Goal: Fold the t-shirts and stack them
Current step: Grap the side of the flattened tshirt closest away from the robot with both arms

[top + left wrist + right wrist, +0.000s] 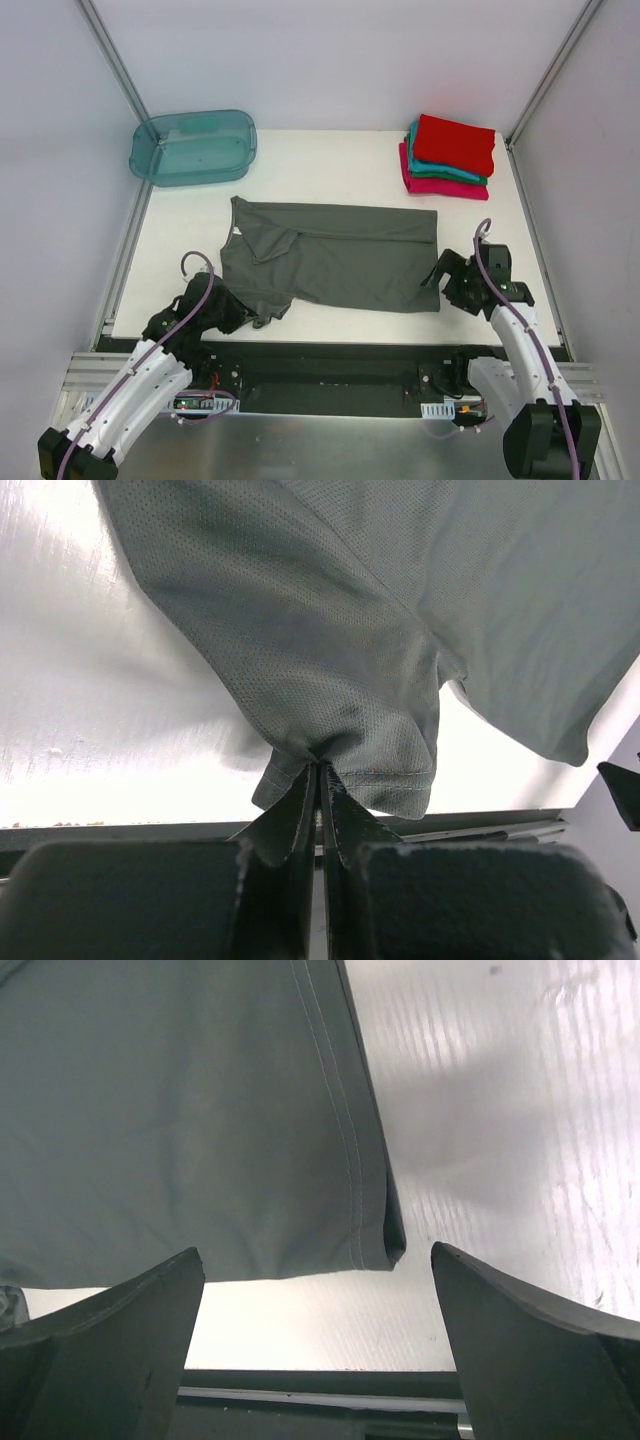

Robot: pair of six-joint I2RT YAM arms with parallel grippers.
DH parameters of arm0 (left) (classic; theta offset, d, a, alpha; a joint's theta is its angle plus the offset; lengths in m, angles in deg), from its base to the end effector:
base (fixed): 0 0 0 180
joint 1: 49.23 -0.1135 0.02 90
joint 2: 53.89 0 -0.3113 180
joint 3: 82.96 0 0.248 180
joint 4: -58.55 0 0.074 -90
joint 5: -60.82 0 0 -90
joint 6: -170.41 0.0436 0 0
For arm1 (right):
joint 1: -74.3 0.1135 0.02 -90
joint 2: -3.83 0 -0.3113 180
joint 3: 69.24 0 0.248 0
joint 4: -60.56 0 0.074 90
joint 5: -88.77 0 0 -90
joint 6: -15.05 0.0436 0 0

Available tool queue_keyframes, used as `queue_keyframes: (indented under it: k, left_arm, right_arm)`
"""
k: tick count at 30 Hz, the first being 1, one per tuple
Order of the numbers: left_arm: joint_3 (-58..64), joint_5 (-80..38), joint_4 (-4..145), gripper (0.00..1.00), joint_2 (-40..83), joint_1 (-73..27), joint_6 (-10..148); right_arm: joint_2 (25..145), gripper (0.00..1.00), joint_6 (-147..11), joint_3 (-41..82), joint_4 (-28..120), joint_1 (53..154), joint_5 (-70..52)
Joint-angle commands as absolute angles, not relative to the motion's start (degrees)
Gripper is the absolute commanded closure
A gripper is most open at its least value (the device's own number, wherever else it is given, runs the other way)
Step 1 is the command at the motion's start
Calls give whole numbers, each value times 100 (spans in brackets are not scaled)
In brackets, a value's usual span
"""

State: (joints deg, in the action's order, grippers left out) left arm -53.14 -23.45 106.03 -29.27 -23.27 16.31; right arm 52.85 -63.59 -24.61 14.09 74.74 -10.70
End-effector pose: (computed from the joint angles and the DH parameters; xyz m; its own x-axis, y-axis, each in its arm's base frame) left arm 0.0618 -0.0349 0.1867 -0.7158 -0.6470 -0.2628 -0.3249 0.6416 -0.6949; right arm 0.1369 0.0082 0.2388 -0.7823 0.1883 -0.5937 0.0435 0.9674 0.2494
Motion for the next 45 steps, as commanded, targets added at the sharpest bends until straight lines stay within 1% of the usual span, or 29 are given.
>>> queue_keyframes:
  k: [1,4,10,14,15,20,24,25,27,31,34,36,38,45]
  left_arm:
    - [-5085,-2444,10429,100,-2989,-2259,2011]
    - [-5006,-2523,10420,100,-2972,-2259,2187]
    - [-4901,-2637,10411,100,-2963,-2259,2354]
    - [-4813,-2672,10411,100,-3007,-2259,2354]
    - [-4812,-2672,10428,100,-3033,-2259,2354]
    - [-4883,-2690,10420,100,-3025,-2259,2319]
    - [-4865,-2663,10420,100,-2972,-2259,2275]
    - [-4830,-2690,10428,100,-2963,-2259,2284]
    - [-4786,-2742,10428,100,-2937,-2259,2284]
    - [-4690,-2795,10420,100,-2832,-2259,2267]
    - [-4584,-2874,10420,100,-2718,-2259,2284]
    - [-4479,-3137,10411,100,-2612,-2259,2310]
    - [-4339,-3243,10411,100,-2489,-2259,2302]
    - [-3750,-3691,10192,100,-1752,-2259,2249]
  right_arm:
    - [4954,1,-5931,-2842,991,7465,-1300]
    - [4779,6,-5773,-3080,1034,7456,-1328]
    - [4839,22,-5570,-3344,1236,7465,-1301]
    - [4936,40,-5482,-3423,1403,7465,-1248]
    - [4936,42,-5482,-3432,1447,7465,-1248]
    - [5103,50,-5517,-3432,1623,7465,-1195]
    - [5348,51,-5535,-3458,1843,7465,-1257]
    - [5401,53,-5535,-3458,1904,7465,-1283]
    - [5463,60,-5552,-3450,1957,7465,-1318]
    - [5429,68,-5605,-3406,1940,7465,-1161]
    - [5411,79,-5692,-3371,1966,7465,-1247]
    - [5420,86,-5763,-3318,1949,7465,-1327]
    - [5428,99,-5807,-3248,1922,7465,-1353]
    - [5621,99,-5974,-2861,2133,7465,-1749]
